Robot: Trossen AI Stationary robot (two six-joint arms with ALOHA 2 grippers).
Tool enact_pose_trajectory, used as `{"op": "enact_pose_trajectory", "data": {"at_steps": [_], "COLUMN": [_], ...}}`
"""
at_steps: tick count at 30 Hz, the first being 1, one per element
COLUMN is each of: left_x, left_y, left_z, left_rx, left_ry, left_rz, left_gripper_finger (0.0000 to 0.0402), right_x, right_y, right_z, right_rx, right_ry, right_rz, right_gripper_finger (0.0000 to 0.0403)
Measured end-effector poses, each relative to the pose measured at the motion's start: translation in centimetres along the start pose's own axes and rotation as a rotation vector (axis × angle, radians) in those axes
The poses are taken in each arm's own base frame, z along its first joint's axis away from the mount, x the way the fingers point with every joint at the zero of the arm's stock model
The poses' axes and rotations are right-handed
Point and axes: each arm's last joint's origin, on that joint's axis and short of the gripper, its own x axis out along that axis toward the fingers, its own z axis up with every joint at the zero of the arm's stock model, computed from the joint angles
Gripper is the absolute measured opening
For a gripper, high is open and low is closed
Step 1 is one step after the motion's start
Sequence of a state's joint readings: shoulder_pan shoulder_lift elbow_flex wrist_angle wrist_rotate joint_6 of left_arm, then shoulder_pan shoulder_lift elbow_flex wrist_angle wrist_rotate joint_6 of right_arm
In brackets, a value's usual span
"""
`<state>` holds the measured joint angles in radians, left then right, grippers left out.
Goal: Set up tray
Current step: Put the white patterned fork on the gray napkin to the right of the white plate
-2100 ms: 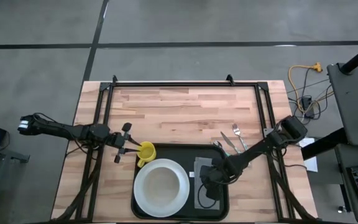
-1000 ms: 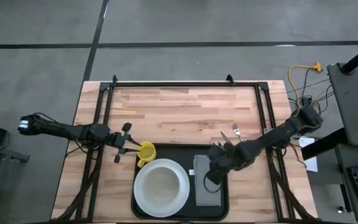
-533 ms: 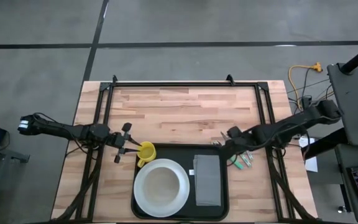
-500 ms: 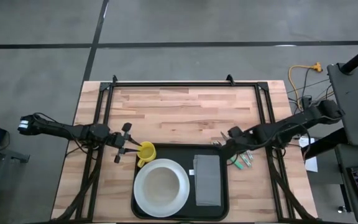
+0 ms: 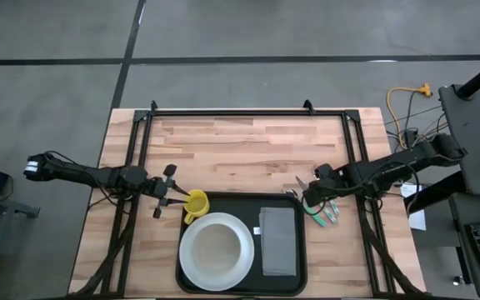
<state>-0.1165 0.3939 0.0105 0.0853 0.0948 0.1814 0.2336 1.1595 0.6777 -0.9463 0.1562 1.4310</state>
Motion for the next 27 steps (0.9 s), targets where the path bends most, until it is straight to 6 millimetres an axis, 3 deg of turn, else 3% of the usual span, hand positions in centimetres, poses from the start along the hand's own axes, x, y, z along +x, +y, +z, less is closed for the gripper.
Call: {"op": "enact_pose_trajectory", "data": {"at_steps": [10, 27], "left_x": [0.0, 0.0], "left_y": [0.0, 0.0], "left_z": [0.0, 0.0], "left_rx": [0.0, 0.0], "left_ry": [0.0, 0.0], "left_rz": [0.0, 0.0], "left_gripper_finger": [0.0094, 0.0094], "right_x": [0.3, 1.3], "right_y": [-0.3, -1.8], "right_z": [0.8, 0.5], "right_rx": [0.012, 0.017], "right_ry": [-0.006, 0.011], "right_rz": [-0.019, -0.122], "right_gripper_finger": [0.0185, 0.0185]}}
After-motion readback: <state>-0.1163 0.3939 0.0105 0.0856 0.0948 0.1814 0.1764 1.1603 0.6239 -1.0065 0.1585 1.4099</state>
